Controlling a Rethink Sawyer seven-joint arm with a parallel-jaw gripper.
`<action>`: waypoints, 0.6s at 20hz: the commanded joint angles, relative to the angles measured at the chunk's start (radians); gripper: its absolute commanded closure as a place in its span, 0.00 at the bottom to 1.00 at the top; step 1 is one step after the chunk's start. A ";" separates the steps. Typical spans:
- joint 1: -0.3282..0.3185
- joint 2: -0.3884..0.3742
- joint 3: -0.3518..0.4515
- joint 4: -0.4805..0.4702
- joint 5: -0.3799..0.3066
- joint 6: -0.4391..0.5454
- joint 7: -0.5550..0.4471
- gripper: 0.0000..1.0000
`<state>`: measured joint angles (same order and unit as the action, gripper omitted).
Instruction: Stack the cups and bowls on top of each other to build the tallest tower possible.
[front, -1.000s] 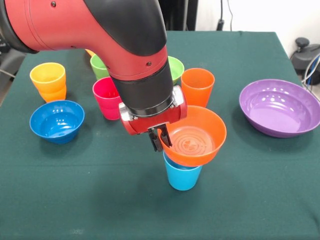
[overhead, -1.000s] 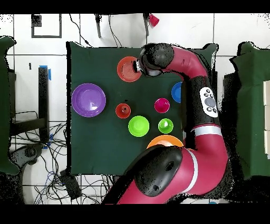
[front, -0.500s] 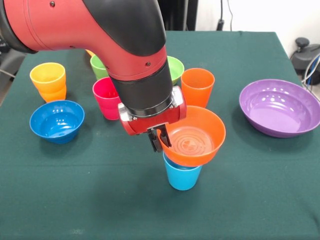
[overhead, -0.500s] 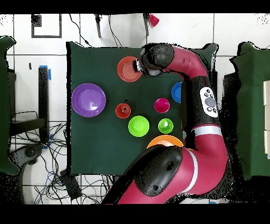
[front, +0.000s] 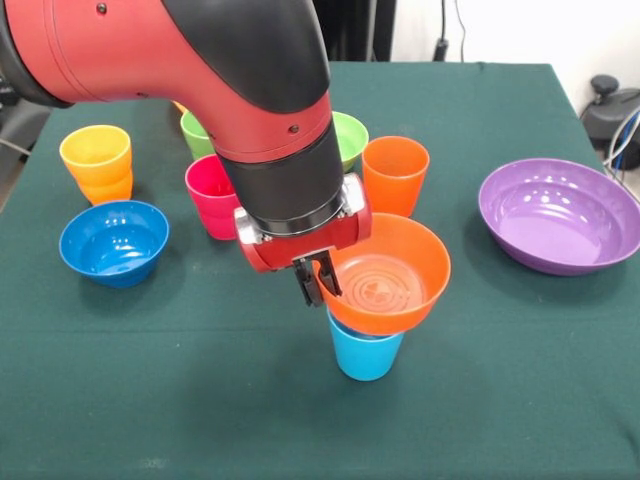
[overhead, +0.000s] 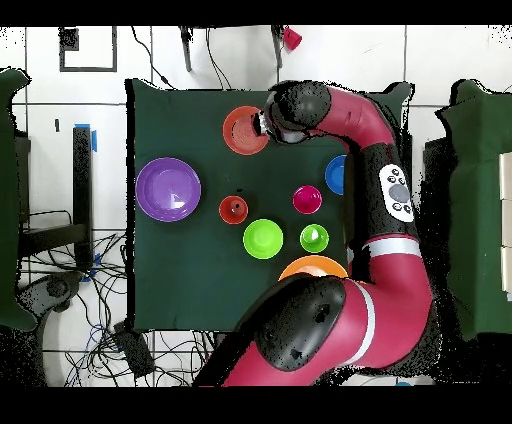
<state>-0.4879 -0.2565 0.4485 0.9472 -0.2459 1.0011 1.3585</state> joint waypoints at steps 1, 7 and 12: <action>0.012 0.049 -0.008 -0.041 0.002 0.056 0.039 1.00; 0.014 0.053 -0.011 -0.055 0.004 0.073 0.040 1.00; 0.014 0.053 -0.009 -0.051 0.009 0.068 0.044 1.00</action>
<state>-0.4879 -0.2497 0.4475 0.9173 -0.2430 1.0011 1.3585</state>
